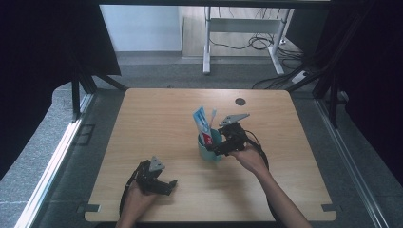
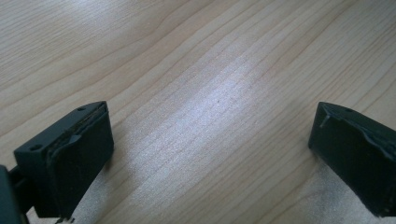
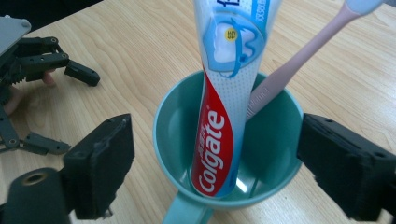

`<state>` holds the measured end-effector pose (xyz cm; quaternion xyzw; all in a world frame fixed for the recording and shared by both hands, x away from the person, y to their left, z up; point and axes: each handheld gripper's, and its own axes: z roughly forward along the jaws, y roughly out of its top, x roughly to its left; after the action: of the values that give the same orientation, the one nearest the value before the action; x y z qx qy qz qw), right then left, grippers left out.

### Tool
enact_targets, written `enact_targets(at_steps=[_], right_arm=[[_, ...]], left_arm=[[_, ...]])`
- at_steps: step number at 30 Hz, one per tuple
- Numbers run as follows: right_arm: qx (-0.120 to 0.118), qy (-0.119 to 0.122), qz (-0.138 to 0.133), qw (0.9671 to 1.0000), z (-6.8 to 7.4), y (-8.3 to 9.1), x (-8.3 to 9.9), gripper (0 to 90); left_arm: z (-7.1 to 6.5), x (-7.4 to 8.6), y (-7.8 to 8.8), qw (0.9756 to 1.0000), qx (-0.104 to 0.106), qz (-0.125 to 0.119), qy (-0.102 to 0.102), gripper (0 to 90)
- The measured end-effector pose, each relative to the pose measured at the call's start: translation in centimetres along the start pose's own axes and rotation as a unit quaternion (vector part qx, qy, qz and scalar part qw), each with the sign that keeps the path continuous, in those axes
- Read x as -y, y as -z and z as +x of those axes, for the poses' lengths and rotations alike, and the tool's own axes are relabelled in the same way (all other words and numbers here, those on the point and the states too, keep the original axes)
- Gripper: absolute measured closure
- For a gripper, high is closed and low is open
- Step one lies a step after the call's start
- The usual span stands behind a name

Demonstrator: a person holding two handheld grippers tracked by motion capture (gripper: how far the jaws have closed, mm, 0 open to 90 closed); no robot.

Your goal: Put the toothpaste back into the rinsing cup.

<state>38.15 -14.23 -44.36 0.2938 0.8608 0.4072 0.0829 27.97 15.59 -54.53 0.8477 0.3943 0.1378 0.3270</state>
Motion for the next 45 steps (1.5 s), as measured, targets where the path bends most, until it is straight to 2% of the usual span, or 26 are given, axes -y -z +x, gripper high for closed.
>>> enact_targets(at_steps=[2,10,29,45], right_arm=[[0.003,0.001,0.002,1.0000,0.0,0.2,0.1,5.1],[0.012,0.004,0.004,0.9999,0.1,1.2,0.6,1.5],[0.039,0.004,0.006,0.9992,-0.5,3.9,2.5,1.8],[0.059,-0.009,0.010,0.9982,-1.8,5.9,5.6,2.4]], left_arm=[[0.0,0.0,0.0,1.0000,0.000,0.000,0.000,0.0],[0.0,0.0,0.0,1.0000,0.000,0.000,0.000,0.0],[0.0,0.0,0.0,1.0000,0.000,0.000,0.001,0.0],[0.0,0.0,0.0,1.0000,0.000,0.000,0.002,0.0]])
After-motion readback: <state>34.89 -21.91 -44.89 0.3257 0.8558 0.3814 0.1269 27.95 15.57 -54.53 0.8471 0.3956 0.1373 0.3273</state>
